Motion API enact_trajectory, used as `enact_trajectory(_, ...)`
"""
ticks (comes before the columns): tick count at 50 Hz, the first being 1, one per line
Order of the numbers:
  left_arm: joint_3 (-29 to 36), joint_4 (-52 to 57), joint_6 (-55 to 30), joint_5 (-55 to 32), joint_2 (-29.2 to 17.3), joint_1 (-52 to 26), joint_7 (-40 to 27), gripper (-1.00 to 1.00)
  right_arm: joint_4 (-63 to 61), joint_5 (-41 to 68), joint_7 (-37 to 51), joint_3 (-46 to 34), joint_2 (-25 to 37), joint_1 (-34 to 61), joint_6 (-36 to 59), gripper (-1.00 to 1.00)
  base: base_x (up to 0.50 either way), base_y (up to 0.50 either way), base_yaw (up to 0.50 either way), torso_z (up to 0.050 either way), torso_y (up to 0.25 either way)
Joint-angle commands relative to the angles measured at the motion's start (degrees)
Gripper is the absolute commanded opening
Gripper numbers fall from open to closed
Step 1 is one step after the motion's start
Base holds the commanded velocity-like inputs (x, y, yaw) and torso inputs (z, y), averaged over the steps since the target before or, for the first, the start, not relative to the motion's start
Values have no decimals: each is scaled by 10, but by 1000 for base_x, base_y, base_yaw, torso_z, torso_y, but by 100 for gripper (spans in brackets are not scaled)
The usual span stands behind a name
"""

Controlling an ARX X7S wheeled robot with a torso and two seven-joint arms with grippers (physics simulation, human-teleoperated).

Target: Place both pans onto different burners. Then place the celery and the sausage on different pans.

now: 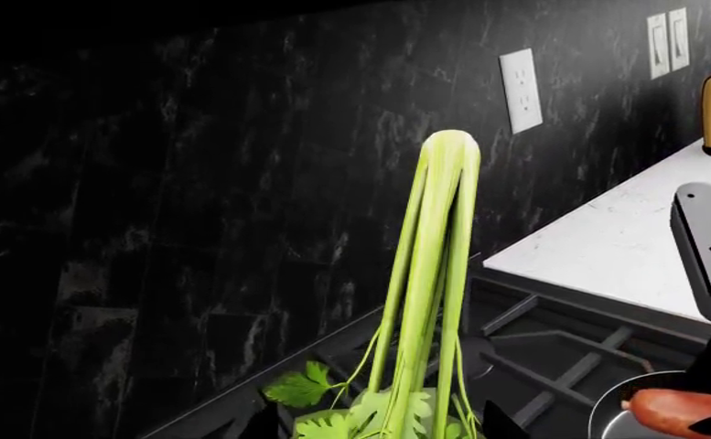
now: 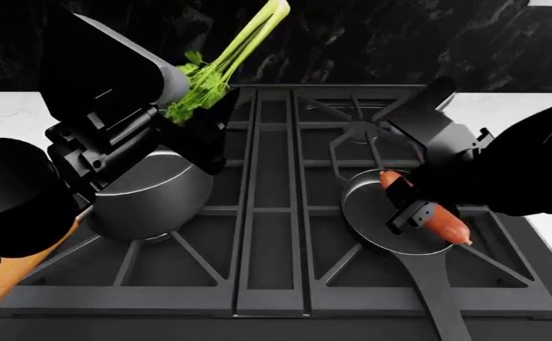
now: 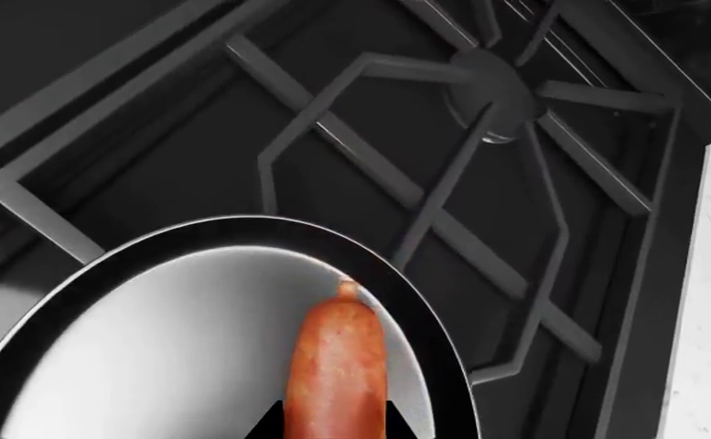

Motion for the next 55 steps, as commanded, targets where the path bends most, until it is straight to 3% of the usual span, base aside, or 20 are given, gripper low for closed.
enact_trajectory(1,-3,-3,4,-2,0,0,-4,-100,16,-20,-18,-11,-13,1,-4,-100,0,0,0,0,0)
enact_trajectory(30,-3,-4,8,0,-3,3,1,-100,40,-29,-39,-21,-32,10,-7,-100,0,0,0,0,0)
enact_trajectory(31,-2,-4,8,-1,-3,3,1,-100,40,-28,-38,-20,-32,11,-7,100,0,0,0,0,0)
enact_trajectory(45,-6,3,8,-9,-8,3,-1,-100,27,-16,-26,-11,-29,28,4,100,0,0,0,1,0)
enact_trajectory(55,-10,7,10,-15,-11,7,-4,-100,-55,38,23,20,-6,53,30,100,0,0,0,0,1)
